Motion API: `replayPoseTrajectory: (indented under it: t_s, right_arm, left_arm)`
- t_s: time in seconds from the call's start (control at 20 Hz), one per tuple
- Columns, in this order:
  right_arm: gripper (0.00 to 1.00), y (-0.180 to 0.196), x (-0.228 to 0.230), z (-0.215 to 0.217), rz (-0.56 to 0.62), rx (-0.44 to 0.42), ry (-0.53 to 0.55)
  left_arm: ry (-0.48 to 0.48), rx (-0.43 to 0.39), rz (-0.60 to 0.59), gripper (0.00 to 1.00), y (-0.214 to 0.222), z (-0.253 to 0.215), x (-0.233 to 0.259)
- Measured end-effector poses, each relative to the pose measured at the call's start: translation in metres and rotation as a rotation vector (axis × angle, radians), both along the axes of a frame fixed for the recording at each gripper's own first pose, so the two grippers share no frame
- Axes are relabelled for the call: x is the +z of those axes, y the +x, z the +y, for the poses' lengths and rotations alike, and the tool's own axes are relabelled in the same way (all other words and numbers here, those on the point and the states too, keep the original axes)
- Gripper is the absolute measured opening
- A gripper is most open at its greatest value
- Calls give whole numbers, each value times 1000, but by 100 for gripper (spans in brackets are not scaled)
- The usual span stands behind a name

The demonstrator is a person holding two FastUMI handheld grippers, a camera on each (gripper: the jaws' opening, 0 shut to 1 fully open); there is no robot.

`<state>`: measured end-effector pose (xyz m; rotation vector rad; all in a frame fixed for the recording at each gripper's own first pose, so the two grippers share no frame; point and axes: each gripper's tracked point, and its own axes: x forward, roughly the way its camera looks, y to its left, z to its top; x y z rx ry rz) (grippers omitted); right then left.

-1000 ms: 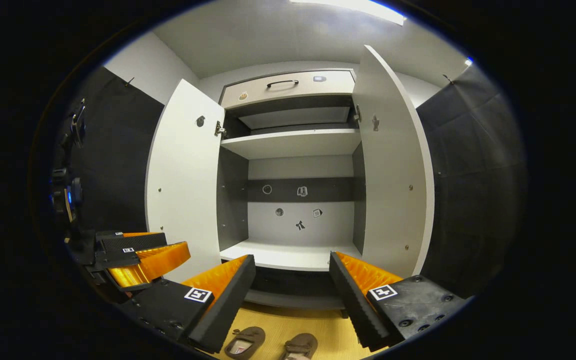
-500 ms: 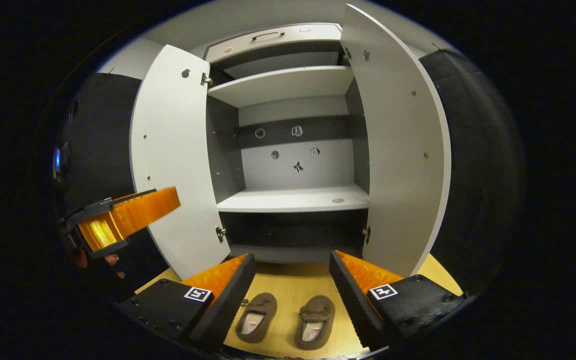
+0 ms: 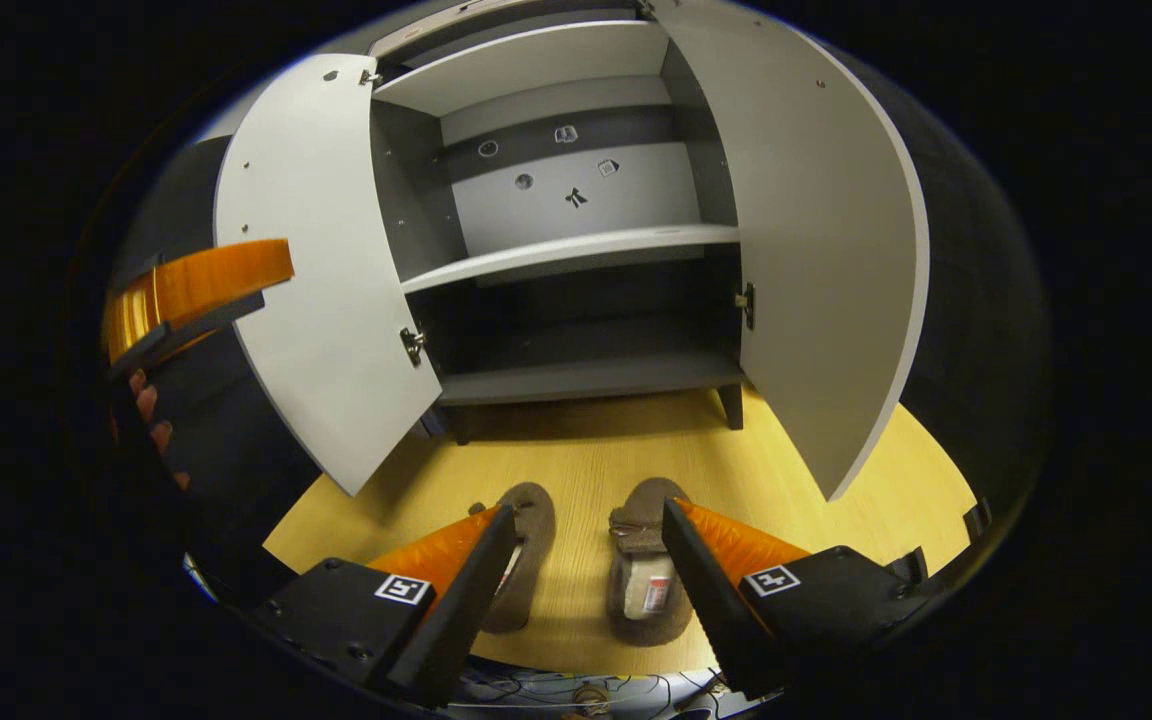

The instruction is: Grab one shoe with the right hand and put it into the shoe cabinet, grab the other shoe with the left hand and put it into the shoe cabinet; then close the right door with the right hand and the left door with the left hand.

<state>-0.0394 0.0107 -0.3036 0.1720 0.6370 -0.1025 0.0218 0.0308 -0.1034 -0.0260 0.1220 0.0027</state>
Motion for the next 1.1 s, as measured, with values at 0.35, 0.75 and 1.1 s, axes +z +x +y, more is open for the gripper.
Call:
replayPoseTrajectory:
  t_s: [0.35,0.75,1.1]
  right_arm:
    - [87,0,-77,1,102,-10,47]
    - [87,9,-132,-6,161,-6,31]
    - [77,45,-158,-14,149,-4,-34]
  left_arm:
    - [-19,15,77,94,0,-4,-27]
    - [-6,45,116,94,1,4,-38]
    - [46,68,126,94,2,15,-48]
